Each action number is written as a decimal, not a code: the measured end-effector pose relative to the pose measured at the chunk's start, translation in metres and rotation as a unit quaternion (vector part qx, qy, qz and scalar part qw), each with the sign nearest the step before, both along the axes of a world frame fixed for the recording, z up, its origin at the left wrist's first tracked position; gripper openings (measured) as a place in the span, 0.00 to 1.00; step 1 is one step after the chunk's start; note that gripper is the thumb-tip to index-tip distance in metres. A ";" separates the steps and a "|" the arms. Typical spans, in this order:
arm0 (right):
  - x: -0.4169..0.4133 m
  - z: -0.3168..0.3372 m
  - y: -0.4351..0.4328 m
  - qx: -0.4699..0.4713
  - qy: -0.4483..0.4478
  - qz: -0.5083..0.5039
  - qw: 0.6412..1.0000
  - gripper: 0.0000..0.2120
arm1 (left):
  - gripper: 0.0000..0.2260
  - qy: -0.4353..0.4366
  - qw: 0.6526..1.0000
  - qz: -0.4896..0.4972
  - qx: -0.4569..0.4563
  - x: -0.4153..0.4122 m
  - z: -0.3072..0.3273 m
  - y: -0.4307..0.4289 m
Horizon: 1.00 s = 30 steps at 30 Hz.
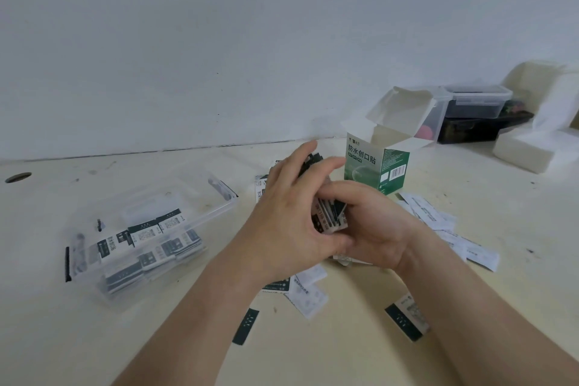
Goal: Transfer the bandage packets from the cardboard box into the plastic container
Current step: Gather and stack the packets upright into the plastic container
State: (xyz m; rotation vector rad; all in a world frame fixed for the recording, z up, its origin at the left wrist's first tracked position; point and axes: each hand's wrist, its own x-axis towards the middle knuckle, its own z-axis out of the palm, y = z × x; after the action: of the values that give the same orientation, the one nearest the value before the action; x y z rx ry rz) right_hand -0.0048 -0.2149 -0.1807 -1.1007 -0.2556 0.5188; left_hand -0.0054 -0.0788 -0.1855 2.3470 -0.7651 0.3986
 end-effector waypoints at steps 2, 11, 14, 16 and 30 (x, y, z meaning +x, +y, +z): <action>-0.002 0.003 0.000 0.017 -0.011 -0.002 1.000 0.08 | 0.35 -0.044 0.999 0.002 -0.021 0.002 -0.001 0.002; -0.003 0.003 -0.003 0.077 0.013 0.022 0.997 0.15 | 0.33 0.036 0.994 -0.025 -0.104 -0.002 0.006 0.002; 0.000 -0.001 -0.002 0.055 -0.006 0.023 0.998 0.11 | 0.34 0.038 0.994 0.005 -0.101 -0.001 0.003 0.001; 0.002 -0.003 -0.002 0.042 -0.016 0.014 0.999 0.08 | 0.34 0.043 0.994 0.011 -0.098 -0.001 0.002 0.001; 0.005 0.004 -0.014 -0.085 -0.082 -0.014 0.993 0.09 | 0.19 0.136 0.980 -0.021 -0.145 -0.002 0.022 0.014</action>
State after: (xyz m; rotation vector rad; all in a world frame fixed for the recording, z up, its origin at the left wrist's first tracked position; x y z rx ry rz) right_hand -0.0002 -0.2292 -0.1763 -1.3144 -0.3428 0.4312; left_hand -0.0073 -0.0645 -0.1632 2.0530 -0.5825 0.1534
